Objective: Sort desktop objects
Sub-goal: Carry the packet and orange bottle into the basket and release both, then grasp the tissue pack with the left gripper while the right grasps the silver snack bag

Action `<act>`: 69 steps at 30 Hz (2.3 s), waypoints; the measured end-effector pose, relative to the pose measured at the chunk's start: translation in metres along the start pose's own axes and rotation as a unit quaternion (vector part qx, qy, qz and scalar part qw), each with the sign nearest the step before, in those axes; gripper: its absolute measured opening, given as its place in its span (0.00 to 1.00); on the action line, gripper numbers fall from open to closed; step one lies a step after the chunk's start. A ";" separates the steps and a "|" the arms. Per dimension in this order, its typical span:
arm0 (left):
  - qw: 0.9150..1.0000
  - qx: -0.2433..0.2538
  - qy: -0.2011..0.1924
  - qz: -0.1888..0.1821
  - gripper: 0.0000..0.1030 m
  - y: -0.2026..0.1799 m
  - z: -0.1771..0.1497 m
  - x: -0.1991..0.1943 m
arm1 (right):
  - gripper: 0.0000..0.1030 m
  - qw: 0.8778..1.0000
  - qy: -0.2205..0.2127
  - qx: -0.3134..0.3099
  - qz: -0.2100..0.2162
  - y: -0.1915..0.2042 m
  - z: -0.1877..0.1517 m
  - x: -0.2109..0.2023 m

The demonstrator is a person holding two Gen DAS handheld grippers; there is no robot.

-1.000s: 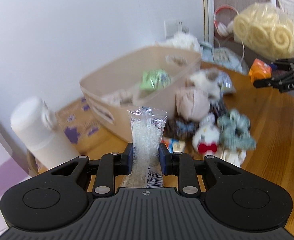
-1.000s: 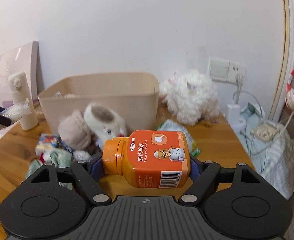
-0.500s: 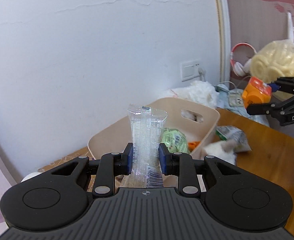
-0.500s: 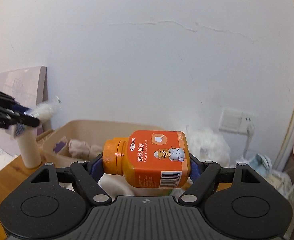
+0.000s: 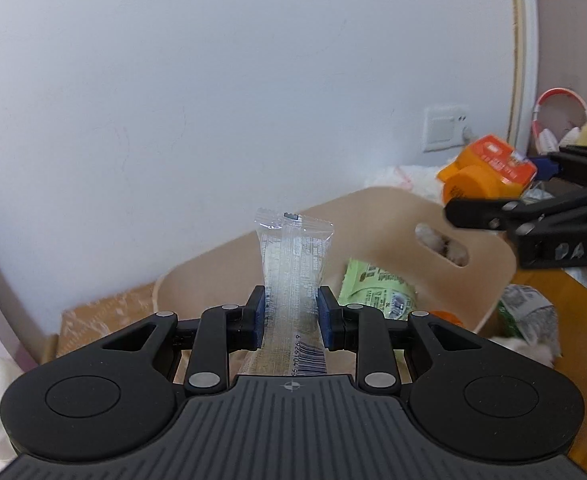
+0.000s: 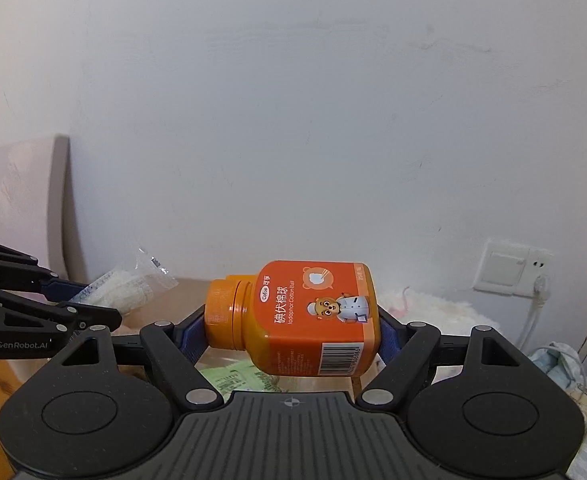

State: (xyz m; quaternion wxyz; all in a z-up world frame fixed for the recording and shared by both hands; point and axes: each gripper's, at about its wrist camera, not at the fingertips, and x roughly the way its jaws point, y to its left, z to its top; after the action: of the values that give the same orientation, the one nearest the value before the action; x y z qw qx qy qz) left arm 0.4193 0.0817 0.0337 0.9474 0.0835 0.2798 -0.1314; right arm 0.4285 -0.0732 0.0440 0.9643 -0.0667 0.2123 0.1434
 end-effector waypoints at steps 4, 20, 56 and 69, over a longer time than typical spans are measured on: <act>0.999 0.001 0.033 0.024 0.26 -0.009 -0.002 0.030 | 0.77 1.000 0.031 -0.004 -0.004 0.001 -0.012 0.032; 0.998 -0.028 0.049 0.042 0.64 -0.013 -0.024 0.049 | 0.81 0.998 0.059 -0.015 -0.010 -0.004 -0.040 0.061; 0.979 -0.154 0.085 0.107 0.84 -0.010 -0.119 -0.066 | 1.00 0.997 0.003 -0.025 -0.070 -0.084 -0.140 -0.093; 0.962 -0.220 0.102 0.127 0.84 -0.027 -0.138 -0.034 | 1.00 0.988 0.028 -0.139 -0.059 -0.087 -0.170 -0.044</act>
State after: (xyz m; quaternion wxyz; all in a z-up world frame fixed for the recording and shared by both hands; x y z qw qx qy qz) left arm 0.3135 0.0945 -0.0639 0.9176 -0.0793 0.3843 0.0644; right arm 0.3499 -0.1989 -0.0847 0.9463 -0.2161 0.2125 0.1128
